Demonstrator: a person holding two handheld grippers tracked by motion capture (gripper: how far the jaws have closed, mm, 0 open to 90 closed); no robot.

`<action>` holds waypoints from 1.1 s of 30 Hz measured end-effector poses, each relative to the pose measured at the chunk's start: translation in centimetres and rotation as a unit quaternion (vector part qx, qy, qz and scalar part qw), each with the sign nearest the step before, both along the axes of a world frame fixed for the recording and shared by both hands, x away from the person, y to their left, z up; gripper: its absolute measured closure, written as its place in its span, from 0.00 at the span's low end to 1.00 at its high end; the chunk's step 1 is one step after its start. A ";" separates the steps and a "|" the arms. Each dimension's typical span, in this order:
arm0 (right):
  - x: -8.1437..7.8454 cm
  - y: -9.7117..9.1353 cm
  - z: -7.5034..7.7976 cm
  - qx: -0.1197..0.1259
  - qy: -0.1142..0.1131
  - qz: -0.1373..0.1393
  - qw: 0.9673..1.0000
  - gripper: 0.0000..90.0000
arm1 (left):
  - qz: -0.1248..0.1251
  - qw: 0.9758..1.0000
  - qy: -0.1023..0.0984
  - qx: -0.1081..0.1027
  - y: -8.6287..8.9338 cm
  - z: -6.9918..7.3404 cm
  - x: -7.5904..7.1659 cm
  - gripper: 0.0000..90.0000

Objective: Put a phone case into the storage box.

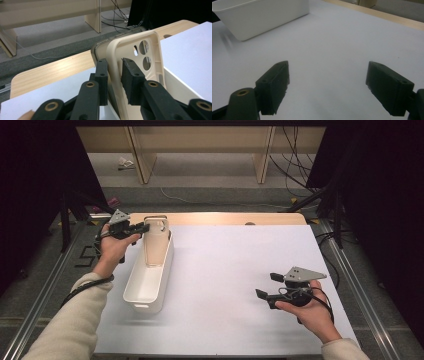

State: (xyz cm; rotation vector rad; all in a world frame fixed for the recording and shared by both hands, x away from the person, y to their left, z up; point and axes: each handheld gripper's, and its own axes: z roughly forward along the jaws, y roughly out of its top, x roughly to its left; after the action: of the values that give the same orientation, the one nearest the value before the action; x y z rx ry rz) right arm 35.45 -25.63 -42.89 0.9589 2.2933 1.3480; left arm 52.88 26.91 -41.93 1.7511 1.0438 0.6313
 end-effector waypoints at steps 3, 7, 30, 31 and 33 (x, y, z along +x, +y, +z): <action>0.0 0.0 0.0 0.000 -0.001 0.000 1.000 0.22 | 0.011 1.000 0.001 0.012 0.1 0.0 0.1 0.81; 0.0 0.0 0.0 0.000 0.000 0.001 1.000 0.22 | 0.019 1.000 0.004 0.017 0.1 -0.1 0.2 0.79; 0.0 -0.1 0.0 0.000 -0.002 -0.003 1.000 0.21 | 0.019 1.000 0.006 -0.008 0.3 1.3 -1.3 0.50; 0.0 -0.1 0.0 -0.001 -0.002 -0.002 1.000 0.21 | 0.022 1.000 0.008 -0.012 0.3 1.4 -1.5 0.46; 0.0 -0.1 0.0 -0.001 -0.002 -0.003 1.000 0.21 | 0.024 1.000 0.013 -0.015 0.4 1.5 -1.8 0.37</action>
State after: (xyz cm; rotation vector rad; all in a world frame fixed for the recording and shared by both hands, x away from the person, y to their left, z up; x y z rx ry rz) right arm 35.49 -25.74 -42.88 0.9601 2.2881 1.3429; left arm 51.07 27.27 -40.45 1.7173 1.1102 0.6215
